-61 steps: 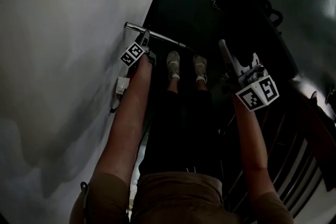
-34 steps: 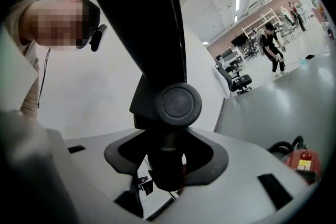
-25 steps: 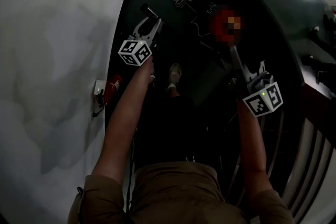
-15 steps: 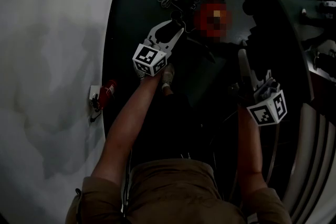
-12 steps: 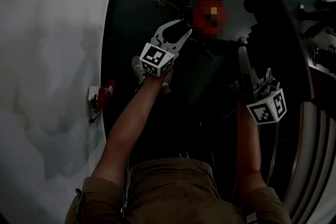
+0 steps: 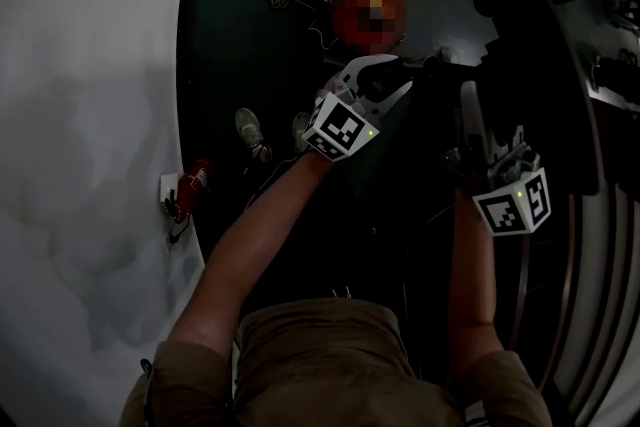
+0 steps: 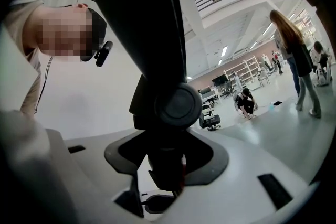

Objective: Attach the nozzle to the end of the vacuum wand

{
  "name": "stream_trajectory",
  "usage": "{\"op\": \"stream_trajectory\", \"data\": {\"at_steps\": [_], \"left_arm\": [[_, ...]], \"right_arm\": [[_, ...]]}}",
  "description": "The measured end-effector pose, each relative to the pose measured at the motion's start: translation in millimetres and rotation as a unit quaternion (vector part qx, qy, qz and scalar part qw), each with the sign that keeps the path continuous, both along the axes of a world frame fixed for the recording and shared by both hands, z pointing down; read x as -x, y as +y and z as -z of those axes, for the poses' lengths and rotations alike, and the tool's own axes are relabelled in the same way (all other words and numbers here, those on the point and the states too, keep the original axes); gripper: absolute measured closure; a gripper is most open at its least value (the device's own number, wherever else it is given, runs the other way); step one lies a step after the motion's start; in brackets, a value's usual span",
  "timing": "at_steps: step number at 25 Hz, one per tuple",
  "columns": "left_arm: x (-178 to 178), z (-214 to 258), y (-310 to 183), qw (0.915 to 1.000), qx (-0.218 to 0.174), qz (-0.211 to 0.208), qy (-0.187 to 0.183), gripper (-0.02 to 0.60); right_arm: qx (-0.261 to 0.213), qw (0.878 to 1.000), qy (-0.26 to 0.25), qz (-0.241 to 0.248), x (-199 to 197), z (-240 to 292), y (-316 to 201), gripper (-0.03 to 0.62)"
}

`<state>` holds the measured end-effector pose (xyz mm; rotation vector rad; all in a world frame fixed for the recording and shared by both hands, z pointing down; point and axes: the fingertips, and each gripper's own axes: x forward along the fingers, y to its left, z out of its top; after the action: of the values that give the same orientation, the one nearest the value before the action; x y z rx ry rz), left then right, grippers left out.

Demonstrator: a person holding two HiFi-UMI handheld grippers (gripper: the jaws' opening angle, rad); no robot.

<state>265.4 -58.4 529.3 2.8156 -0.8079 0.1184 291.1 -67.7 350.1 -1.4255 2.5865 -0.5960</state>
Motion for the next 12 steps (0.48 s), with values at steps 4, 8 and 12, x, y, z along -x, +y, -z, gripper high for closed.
{"op": "stream_trajectory", "data": {"at_steps": [4,8,12], "left_arm": [[-38,2,17,0.9986,-0.020,-0.046,-0.019,0.437],[-65,2,32,0.9957,-0.032,-0.081,-0.031,0.439],[-85,1,37,0.9926,-0.044,-0.106,-0.038,0.440]], "right_arm": [[0.014,1.000,0.023,-0.008,-24,-4,4,0.402],[0.043,0.996,0.079,-0.017,-42,-20,12,0.402],[0.044,0.994,0.089,-0.046,-68,-25,20,0.401]]}}
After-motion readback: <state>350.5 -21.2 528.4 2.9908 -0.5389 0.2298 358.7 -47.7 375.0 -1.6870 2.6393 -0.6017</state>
